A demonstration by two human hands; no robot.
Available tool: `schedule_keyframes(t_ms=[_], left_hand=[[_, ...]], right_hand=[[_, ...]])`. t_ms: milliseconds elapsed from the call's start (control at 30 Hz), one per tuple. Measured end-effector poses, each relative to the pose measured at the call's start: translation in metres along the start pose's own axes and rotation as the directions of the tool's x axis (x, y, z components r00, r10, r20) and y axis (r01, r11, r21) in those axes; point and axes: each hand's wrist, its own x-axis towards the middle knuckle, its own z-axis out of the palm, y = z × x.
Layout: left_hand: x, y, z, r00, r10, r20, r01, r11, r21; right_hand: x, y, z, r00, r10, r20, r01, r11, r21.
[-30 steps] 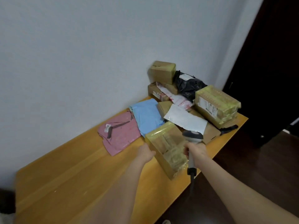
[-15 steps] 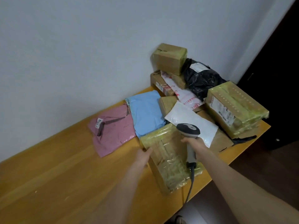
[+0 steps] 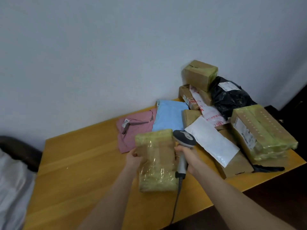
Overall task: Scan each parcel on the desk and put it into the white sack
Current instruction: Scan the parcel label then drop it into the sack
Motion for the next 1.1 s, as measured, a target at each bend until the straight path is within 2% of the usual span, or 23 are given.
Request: schedule_keyframes(t_ms=[133,333,500,600,733,800,967,1100], left_hand=[[-0.001,-0.017,-0.017,0.992,-0.018,-0.124,0.042,0.98,0.196],[0.026,-0.019,-0.03,0.989,-0.046,-0.144,0.075,0.977,0.199],[0.058,-0.025,-0.025,0.99,-0.143,0.0,0.143,0.985,0.093],[0.055,-0.012,-0.031,0.985,-0.173,-0.007,0.173,0.985,0.006],[0.054,0.021,-0.048,0.997,-0.076,-0.023,0.072,0.984,-0.161],[0.039,0.047,-0.056,0.997,-0.072,-0.034,0.062,0.971,-0.232],[0.007,0.09,-0.075,0.998,0.038,-0.058,-0.056,0.939,-0.339],[-0.012,0.098,-0.089,0.996,0.018,-0.086,-0.051,0.912,-0.406]], right_hand=[[-0.001,0.014,0.015,0.99,0.101,0.098,-0.099,0.995,-0.021],[0.025,0.008,0.015,0.983,0.182,-0.019,-0.181,0.983,0.028],[0.045,0.011,0.028,0.972,0.237,0.013,-0.237,0.971,0.032],[0.043,0.008,0.034,0.973,0.228,0.017,-0.229,0.972,0.052],[0.026,-0.019,0.045,0.987,0.152,0.046,-0.156,0.984,0.089],[0.013,-0.035,0.052,0.992,0.1,0.08,-0.106,0.991,0.086],[-0.014,-0.06,0.062,0.991,0.028,0.134,-0.046,0.989,0.139],[-0.031,-0.058,0.064,0.99,0.019,0.137,-0.036,0.991,0.127]])
